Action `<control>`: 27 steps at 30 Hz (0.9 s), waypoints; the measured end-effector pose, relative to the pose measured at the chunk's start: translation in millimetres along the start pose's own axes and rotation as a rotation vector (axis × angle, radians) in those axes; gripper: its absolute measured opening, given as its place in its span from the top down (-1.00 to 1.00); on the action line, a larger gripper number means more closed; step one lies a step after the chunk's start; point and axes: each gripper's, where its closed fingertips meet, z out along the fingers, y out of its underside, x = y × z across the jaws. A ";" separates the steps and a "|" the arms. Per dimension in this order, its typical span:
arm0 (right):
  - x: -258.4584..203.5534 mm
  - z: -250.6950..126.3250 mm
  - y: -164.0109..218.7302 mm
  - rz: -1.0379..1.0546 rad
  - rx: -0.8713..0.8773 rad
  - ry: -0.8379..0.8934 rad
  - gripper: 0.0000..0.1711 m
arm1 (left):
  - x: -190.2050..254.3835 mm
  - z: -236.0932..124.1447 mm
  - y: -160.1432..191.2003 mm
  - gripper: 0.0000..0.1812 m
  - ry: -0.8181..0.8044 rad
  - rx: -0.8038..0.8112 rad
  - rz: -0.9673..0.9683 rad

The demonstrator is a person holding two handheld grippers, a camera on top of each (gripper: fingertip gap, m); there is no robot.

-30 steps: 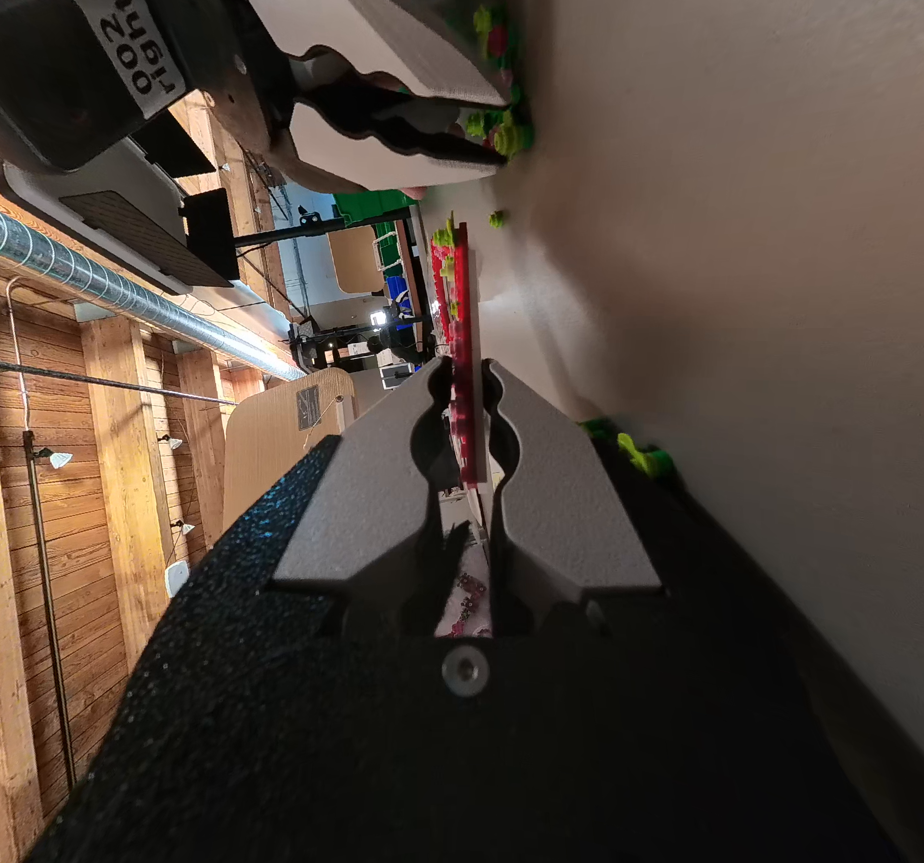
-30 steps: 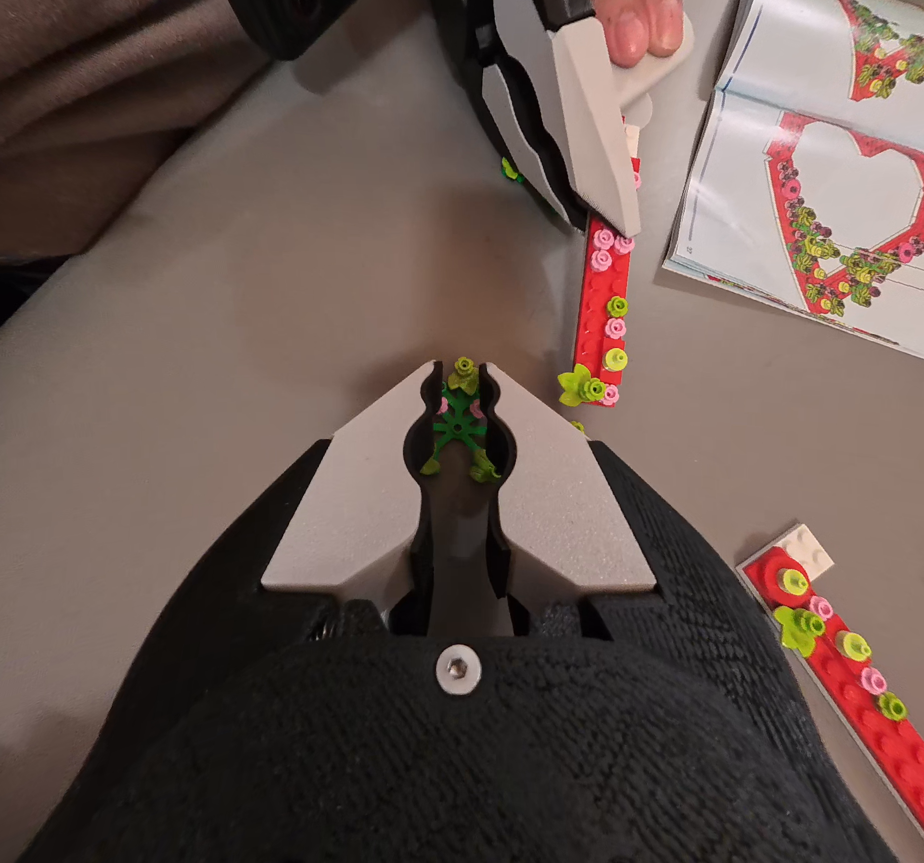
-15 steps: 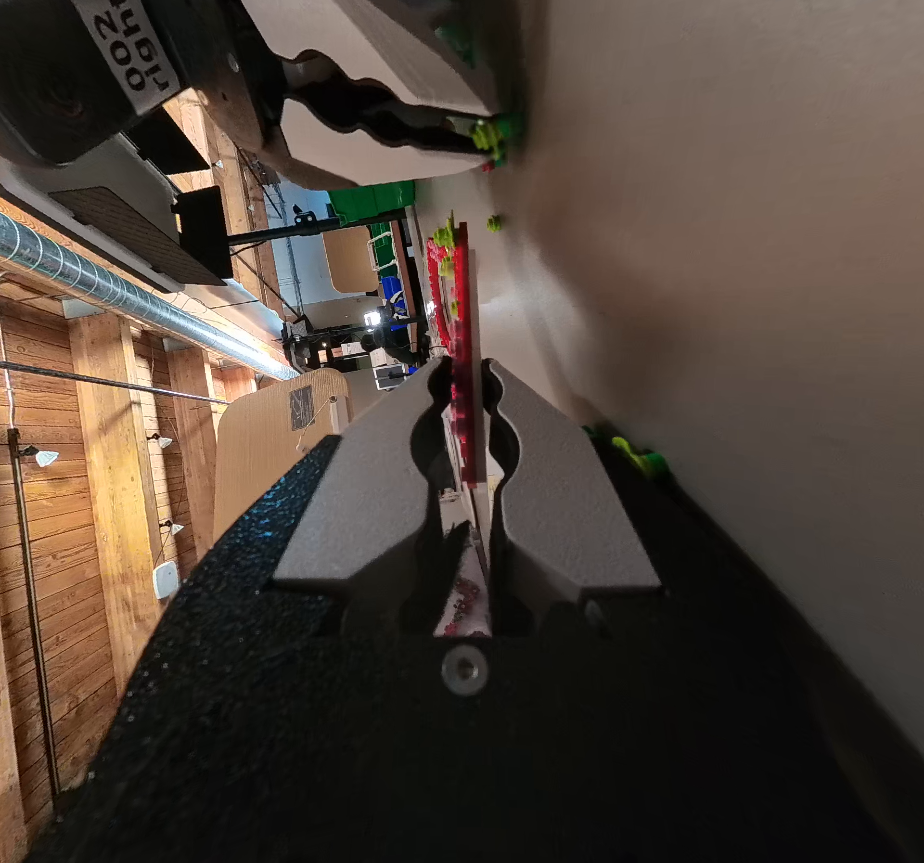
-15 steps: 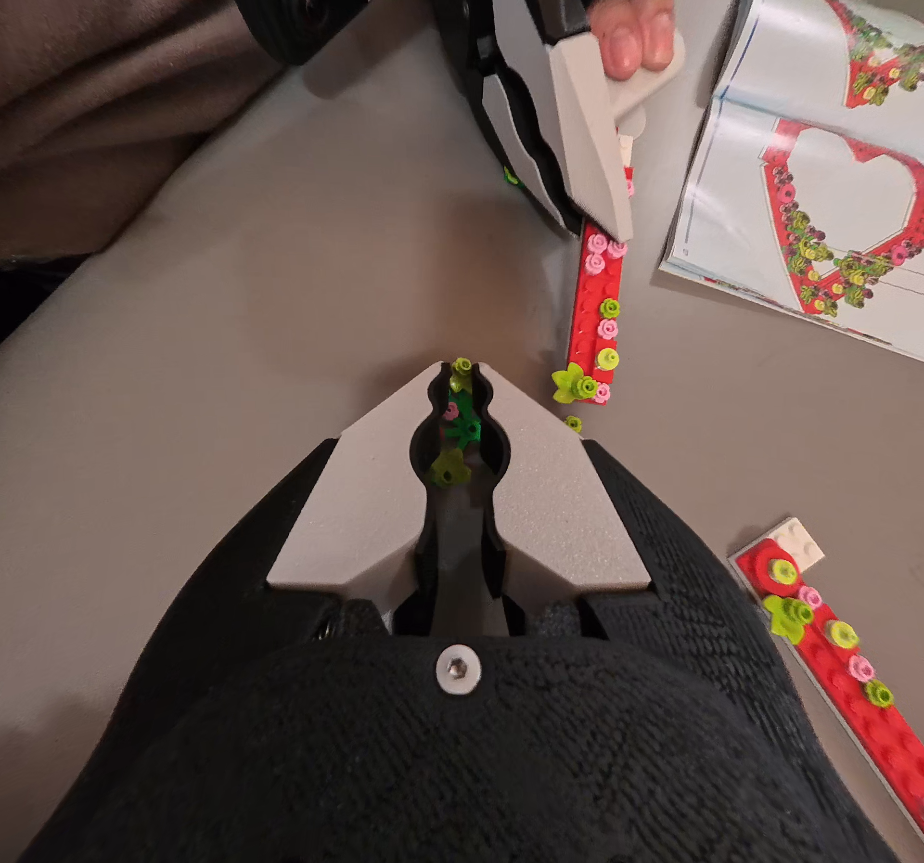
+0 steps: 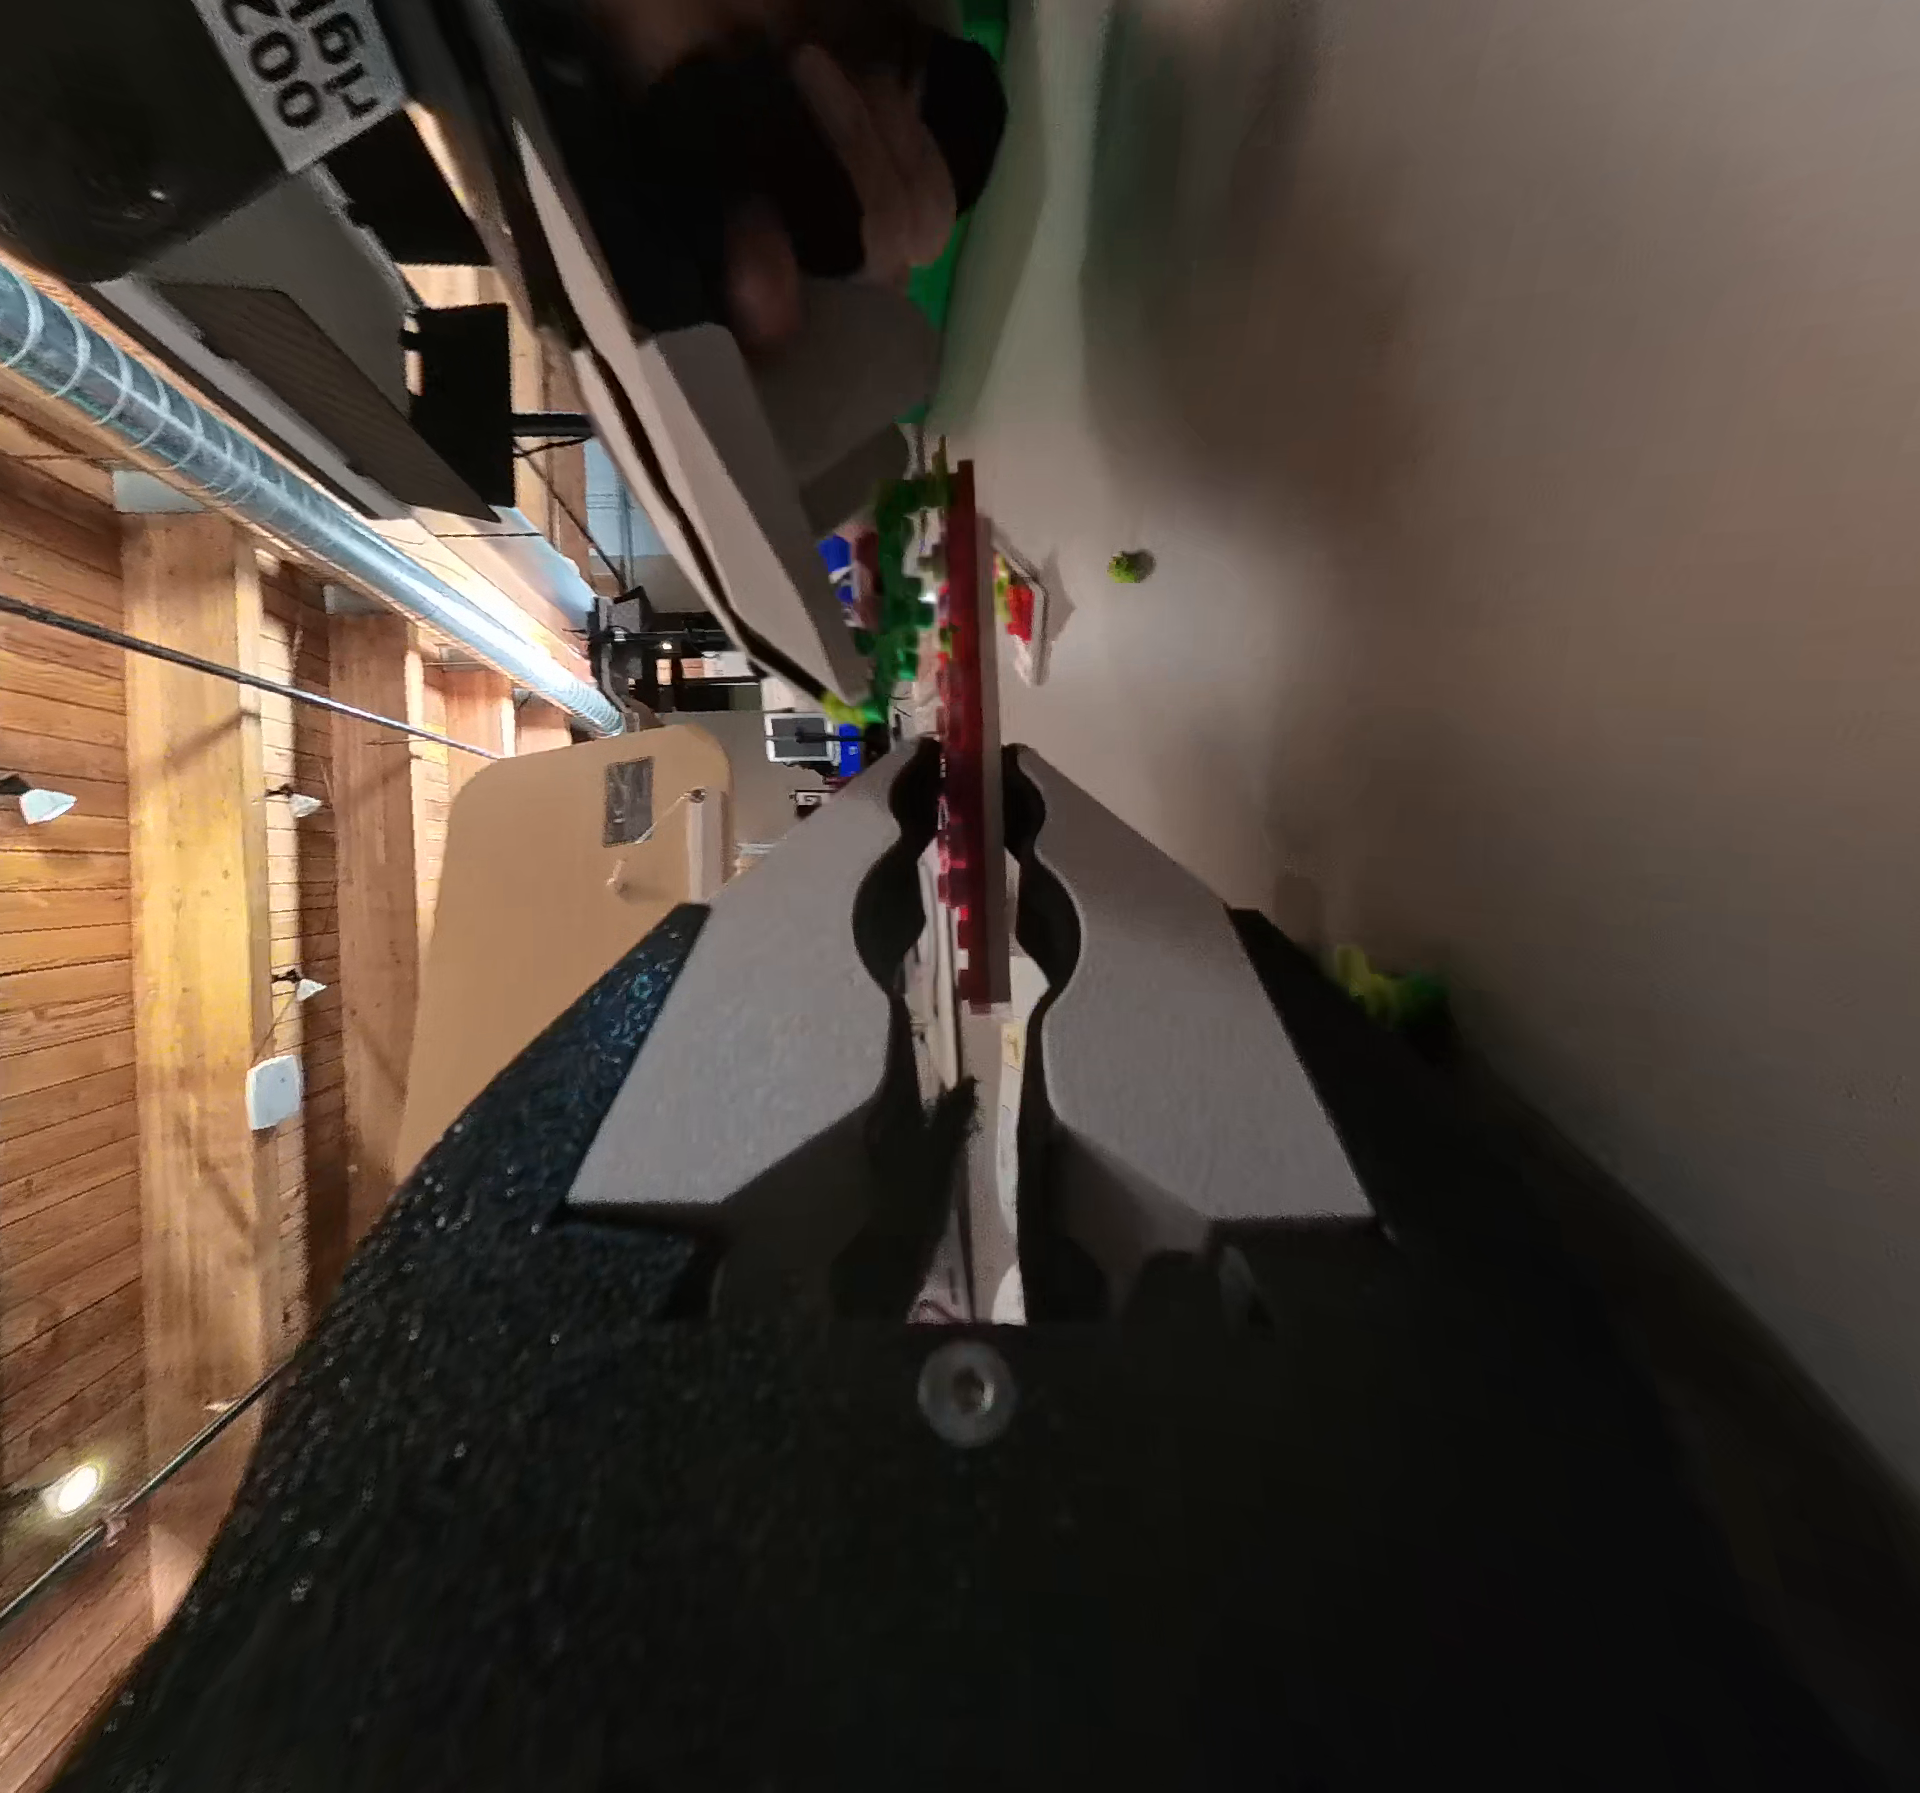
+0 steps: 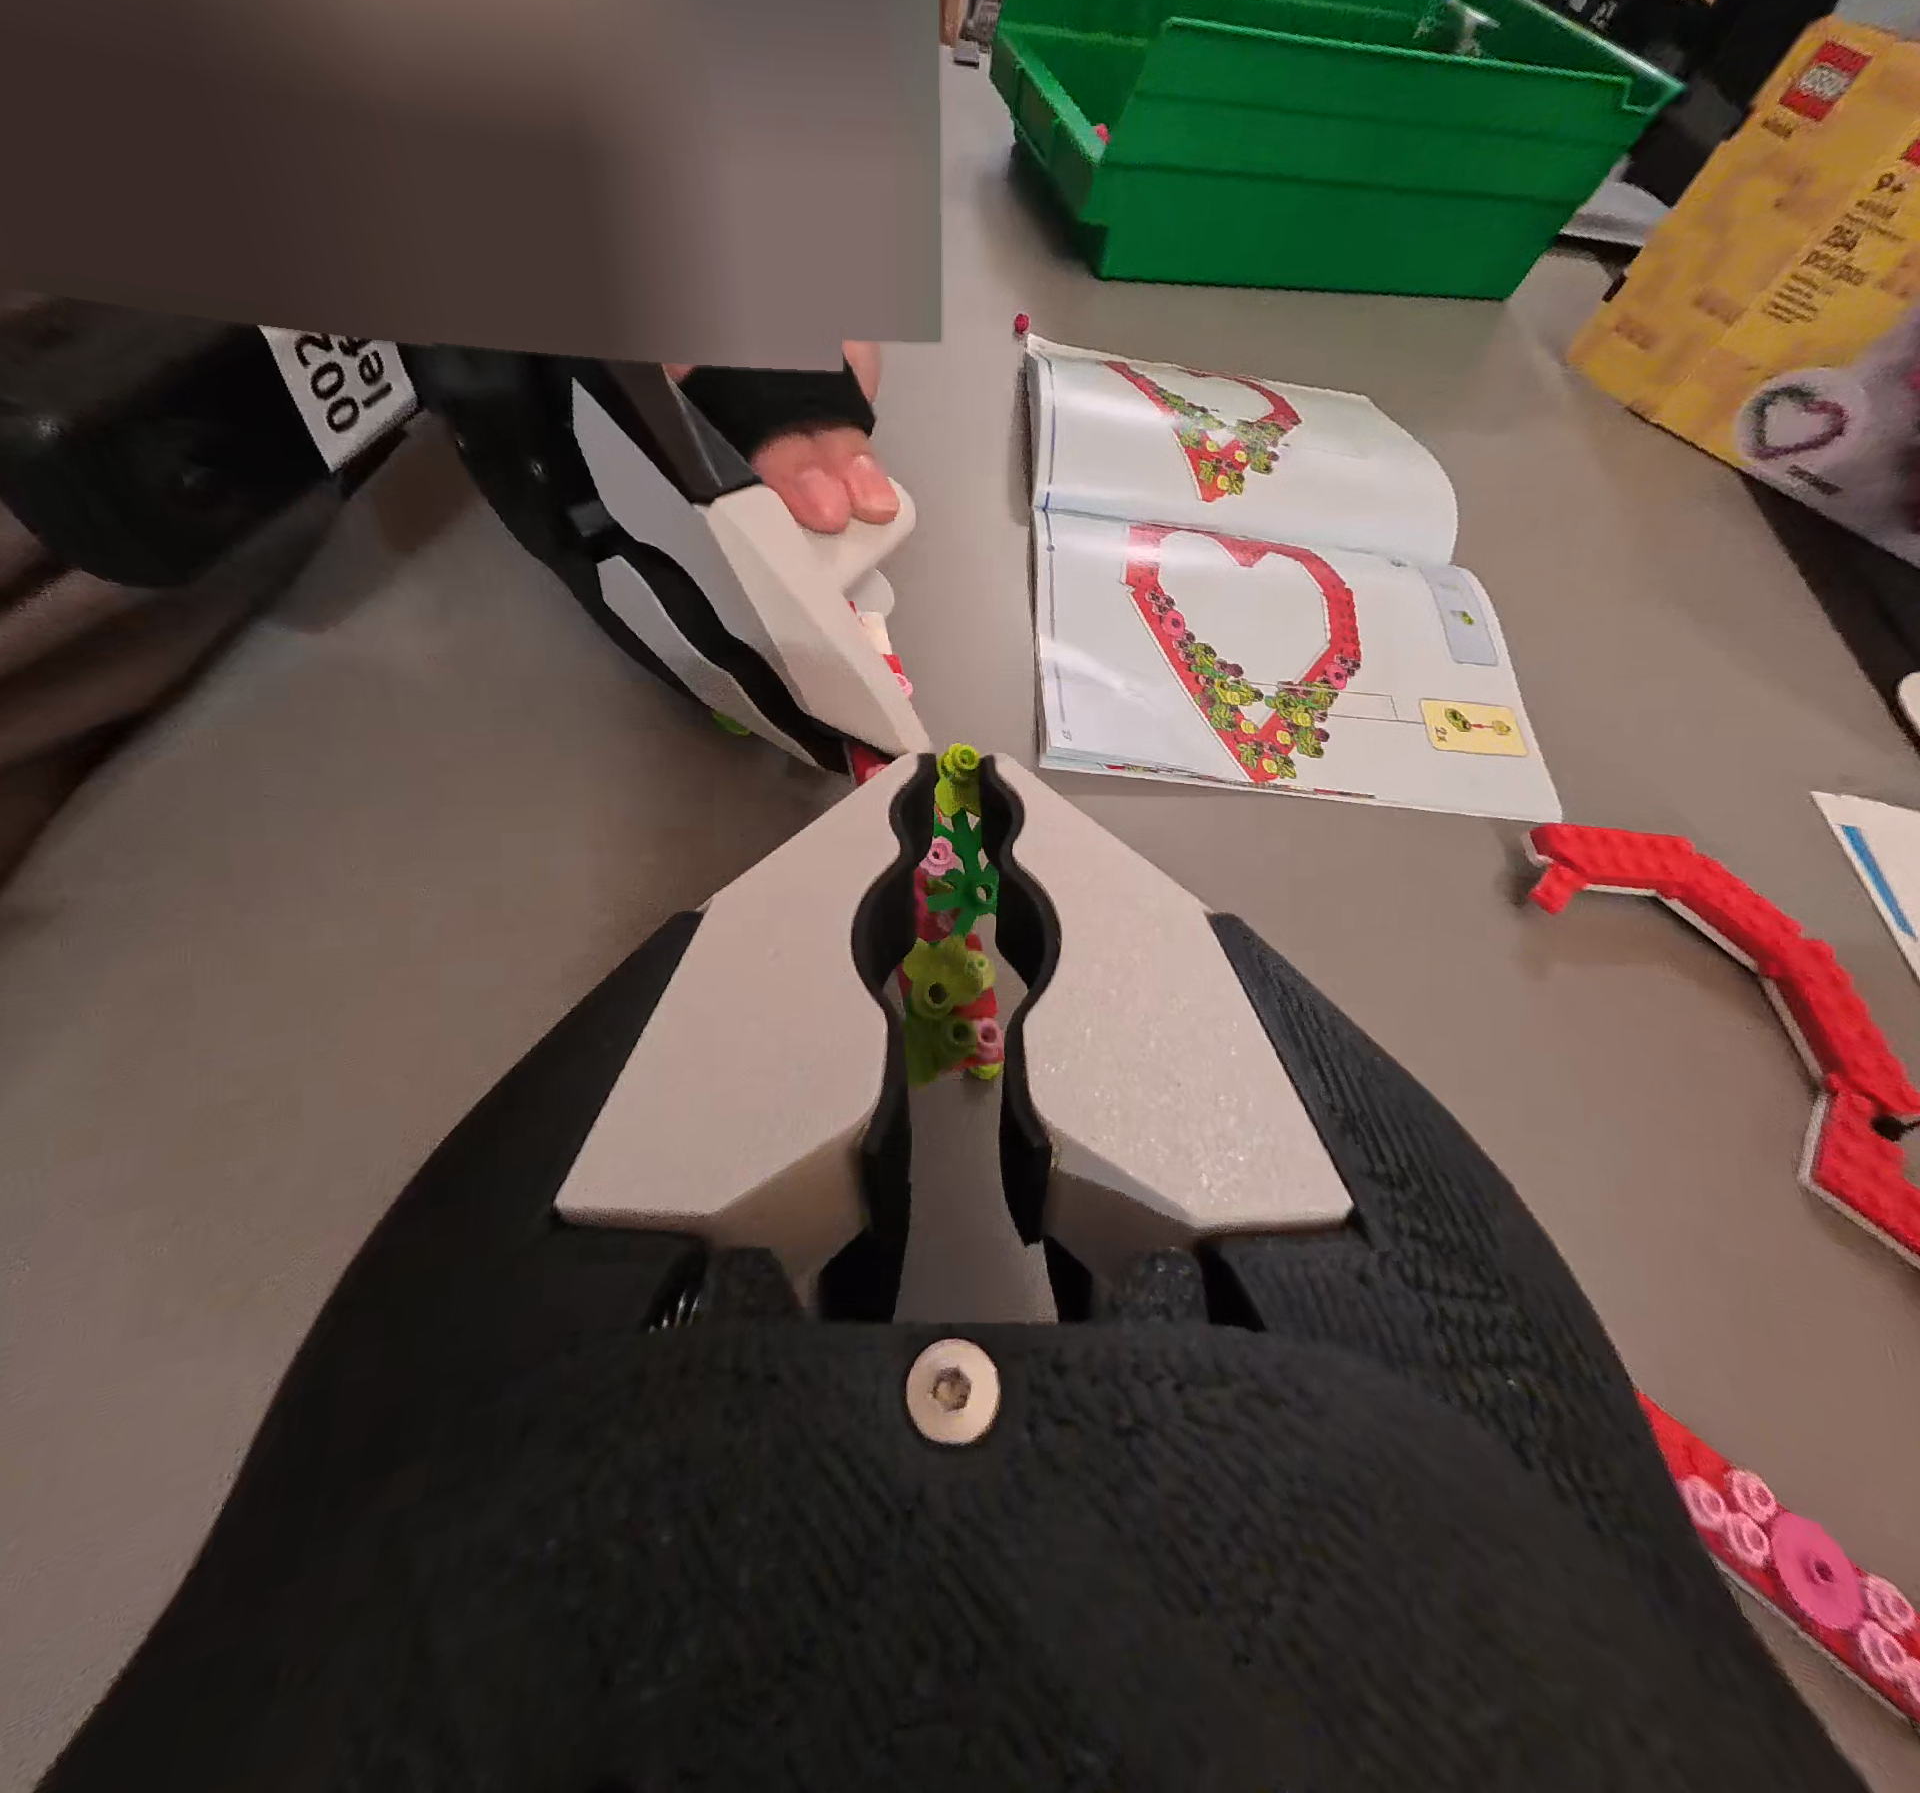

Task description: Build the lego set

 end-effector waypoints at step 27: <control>-14.0 0.2 -8.1 -0.271 -0.062 0.059 0.71 | -22.9 -8.0 0.1 0.91 -0.105 -0.003 -0.022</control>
